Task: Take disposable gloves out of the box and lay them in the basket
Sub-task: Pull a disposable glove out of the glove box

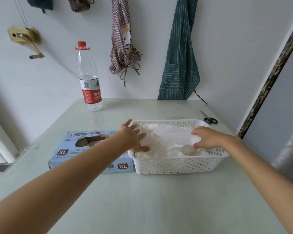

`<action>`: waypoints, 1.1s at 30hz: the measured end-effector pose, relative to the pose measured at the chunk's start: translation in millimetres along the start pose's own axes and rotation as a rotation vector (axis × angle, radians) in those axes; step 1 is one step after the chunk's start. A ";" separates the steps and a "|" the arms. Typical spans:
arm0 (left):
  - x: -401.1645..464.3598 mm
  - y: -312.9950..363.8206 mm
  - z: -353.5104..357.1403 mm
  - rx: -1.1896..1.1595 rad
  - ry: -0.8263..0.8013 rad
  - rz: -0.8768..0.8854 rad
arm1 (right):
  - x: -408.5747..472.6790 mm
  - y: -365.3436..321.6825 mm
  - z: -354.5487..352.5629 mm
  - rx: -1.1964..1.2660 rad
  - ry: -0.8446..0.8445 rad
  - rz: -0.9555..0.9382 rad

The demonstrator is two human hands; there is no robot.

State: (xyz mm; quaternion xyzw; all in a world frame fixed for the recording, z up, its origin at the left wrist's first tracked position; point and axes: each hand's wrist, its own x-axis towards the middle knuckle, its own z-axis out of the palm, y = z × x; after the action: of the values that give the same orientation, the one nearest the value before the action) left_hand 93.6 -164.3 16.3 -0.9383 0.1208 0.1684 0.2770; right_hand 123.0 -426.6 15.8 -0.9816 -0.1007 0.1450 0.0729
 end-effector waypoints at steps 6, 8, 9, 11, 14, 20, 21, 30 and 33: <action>-10.8 -0.1 -6.0 -0.043 0.119 0.007 | -12.2 1.3 -10.9 0.164 0.122 -0.052; -16.8 -6.8 -4.6 -0.100 0.279 0.032 | -18.9 0.6 -14.3 0.181 0.229 -0.072; -19.1 -9.7 -2.6 -0.109 0.349 0.049 | -21.1 -0.3 -13.4 0.145 0.245 -0.072; -24.5 -15.5 2.3 -0.122 0.396 0.105 | -23.1 -3.3 -10.8 0.029 0.205 -0.038; -37.0 -27.0 7.7 -0.288 0.367 0.187 | -28.1 -13.5 -16.2 -0.017 0.241 0.041; -63.6 -83.9 39.5 -0.767 0.582 0.005 | -37.0 -78.2 -19.0 0.164 0.397 -0.189; -67.2 -93.6 51.3 -0.804 0.584 -0.059 | -36.3 -95.3 -13.5 0.206 0.377 -0.245; -75.9 -137.3 136.0 -1.113 0.386 -0.151 | 0.0 -224.3 33.4 0.053 0.441 -0.483; -71.2 -144.7 145.4 -1.167 0.369 -0.131 | 8.9 -246.6 34.4 -0.034 0.453 -0.510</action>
State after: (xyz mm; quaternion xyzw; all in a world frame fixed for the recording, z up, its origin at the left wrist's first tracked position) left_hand 38.6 44.9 -1.9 -0.9543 -0.0034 0.0242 -0.2979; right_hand 77.6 -181.8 23.4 -0.9331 -0.3267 -0.1013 0.1109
